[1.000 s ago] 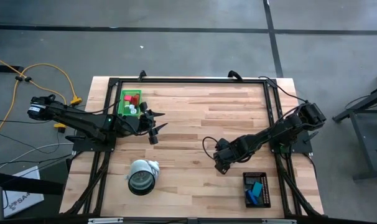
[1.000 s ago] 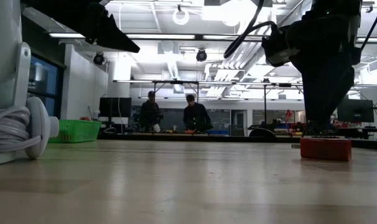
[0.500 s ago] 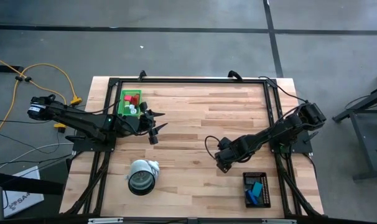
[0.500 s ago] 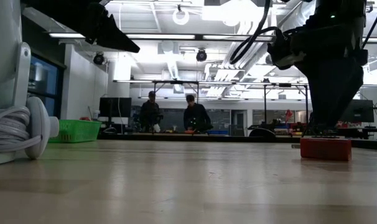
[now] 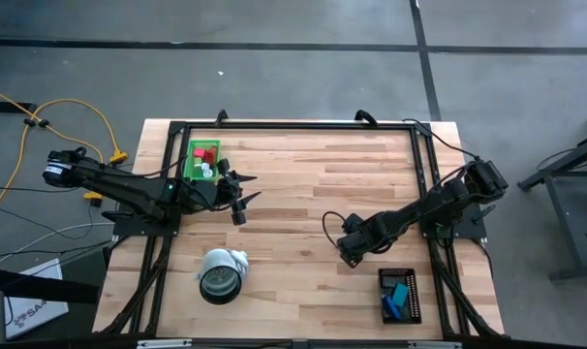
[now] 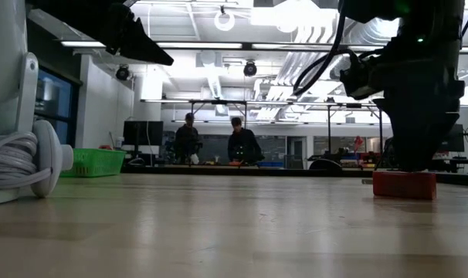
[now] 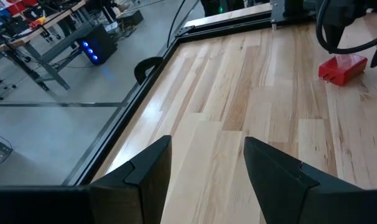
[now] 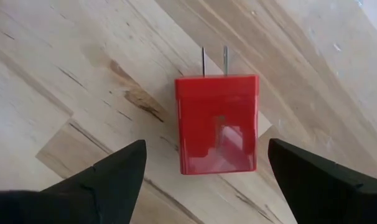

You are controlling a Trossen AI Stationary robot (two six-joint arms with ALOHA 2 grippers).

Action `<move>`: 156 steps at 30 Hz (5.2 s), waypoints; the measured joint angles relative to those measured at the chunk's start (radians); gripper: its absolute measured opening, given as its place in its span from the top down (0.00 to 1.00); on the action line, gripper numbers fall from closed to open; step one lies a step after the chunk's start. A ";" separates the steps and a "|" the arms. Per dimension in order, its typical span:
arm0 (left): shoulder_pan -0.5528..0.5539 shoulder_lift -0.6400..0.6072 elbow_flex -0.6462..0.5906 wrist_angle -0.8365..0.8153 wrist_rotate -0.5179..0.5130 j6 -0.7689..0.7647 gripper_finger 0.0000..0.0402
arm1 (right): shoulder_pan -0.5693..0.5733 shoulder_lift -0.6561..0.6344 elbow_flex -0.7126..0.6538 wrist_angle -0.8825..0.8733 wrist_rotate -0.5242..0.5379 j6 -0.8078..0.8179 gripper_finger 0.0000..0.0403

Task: Pick & Place Office items
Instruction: Put the red charger adapter into the bin

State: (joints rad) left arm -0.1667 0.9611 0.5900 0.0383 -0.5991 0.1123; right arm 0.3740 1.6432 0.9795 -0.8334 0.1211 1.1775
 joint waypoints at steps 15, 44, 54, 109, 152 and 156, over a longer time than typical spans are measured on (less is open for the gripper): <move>0.000 0.000 0.000 0.000 0.000 0.000 0.52 | -0.001 0.000 -0.090 0.125 -0.017 0.003 0.19; 0.000 0.000 0.000 0.000 0.000 0.000 0.52 | -0.001 0.000 -0.094 0.126 -0.052 0.008 0.41; 0.000 0.000 0.000 0.000 0.000 0.000 0.52 | -0.001 0.000 -0.093 0.126 -0.051 0.008 0.48; 0.000 0.000 0.000 0.000 0.000 0.000 0.52 | -0.001 0.000 -0.093 0.142 -0.027 0.094 0.51; 0.000 0.000 0.000 0.000 0.000 0.000 0.52 | -0.087 0.001 0.211 0.227 0.018 -0.434 0.51; 0.000 0.000 0.000 0.000 0.000 0.000 0.52 | -0.099 0.001 0.226 0.318 0.009 -0.509 0.51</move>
State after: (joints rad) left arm -0.1669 0.9610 0.5896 0.0383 -0.5991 0.1123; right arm 0.2751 1.6438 1.2053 -0.5149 0.1306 0.6689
